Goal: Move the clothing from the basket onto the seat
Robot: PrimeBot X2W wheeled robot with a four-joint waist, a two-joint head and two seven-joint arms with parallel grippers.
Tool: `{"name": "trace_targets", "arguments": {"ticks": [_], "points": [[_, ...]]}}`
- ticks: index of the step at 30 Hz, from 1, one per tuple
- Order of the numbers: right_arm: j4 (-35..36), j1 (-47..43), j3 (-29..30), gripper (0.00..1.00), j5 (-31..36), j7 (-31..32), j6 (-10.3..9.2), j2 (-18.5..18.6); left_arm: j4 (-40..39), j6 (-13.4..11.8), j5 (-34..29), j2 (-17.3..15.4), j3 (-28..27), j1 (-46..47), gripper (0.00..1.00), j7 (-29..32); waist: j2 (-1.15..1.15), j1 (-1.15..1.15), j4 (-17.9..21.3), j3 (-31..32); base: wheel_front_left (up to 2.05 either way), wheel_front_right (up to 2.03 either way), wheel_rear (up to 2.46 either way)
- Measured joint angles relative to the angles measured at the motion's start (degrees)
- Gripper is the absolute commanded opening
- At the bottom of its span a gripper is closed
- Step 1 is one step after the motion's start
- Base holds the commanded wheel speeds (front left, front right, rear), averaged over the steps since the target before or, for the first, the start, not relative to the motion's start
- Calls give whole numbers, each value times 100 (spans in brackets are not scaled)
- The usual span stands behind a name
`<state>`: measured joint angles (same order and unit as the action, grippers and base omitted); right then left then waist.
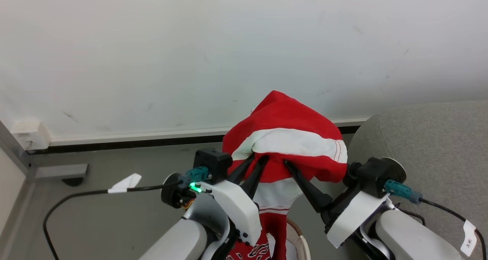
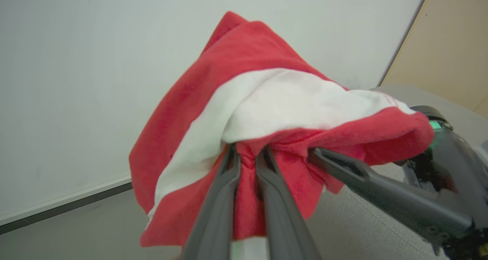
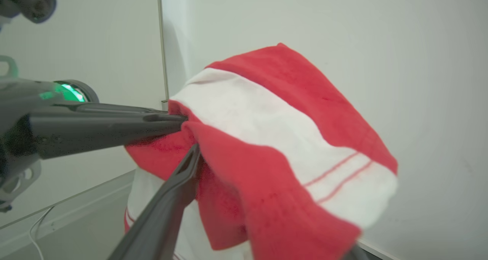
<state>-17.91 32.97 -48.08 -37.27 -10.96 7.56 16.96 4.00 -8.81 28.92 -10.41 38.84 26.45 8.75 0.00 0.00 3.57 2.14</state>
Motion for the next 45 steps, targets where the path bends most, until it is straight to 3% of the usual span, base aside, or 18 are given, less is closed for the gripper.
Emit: {"name": "trace_targets", "arguments": {"ticks": [1, 2, 3, 18, 20, 21, 22, 35, 45], "points": [[-111, 53, -1, 100, -116, -70, -1, -67, 9, 4, 23, 10, 4, 1, 0, 2, 0, 0, -4, 3, 0, 0, 0], [-189, 103, -16, 25, -227, -126, -1, -126, 21, 10, 49, 14, 7, 3, 0, 7, 0, 0, -11, 4, 0, 0, 0], [-236, 147, -70, 0, -320, -168, -1, -171, 38, 12, 52, 15, 4, 3, 0, 7, 0, 0, -21, 6, 0, 0, 0], [-364, 414, -298, 0, -759, -400, 0, -190, 264, -59, 88, 18, -10, 5, 0, -89, 0, 0, -89, -32, 0, 0, 0], [-334, 413, -230, 0, -724, -400, 1, -194, 285, -82, 80, 14, -14, 14, 31, -135, 0, 0, -106, -38, 0, 0, 0], [-322, 413, -177, 0, -701, -404, 0, -190, 309, -98, 71, 3, -16, 14, 78, -136, 0, 0, -117, -42, 0, 0, 0], [-314, 413, -144, 0, -686, -408, 0, -185, 330, -116, 67, -13, -12, 13, 100, -137, 0, 0, -128, -46, 0, 0, 0], [-189, 398, 108, 0, -508, -408, 0, -94, 450, -163, 66, -32, 8, -13, 100, -237, 0, 0, -198, -112, 0, 0, 0], [-123, 443, 307, 0, -432, -409, 0, 47, 457, -193, 90, -42, 15, -57, 100, -280, 0, 0, 213, -138, 0, 0, 0]]}}
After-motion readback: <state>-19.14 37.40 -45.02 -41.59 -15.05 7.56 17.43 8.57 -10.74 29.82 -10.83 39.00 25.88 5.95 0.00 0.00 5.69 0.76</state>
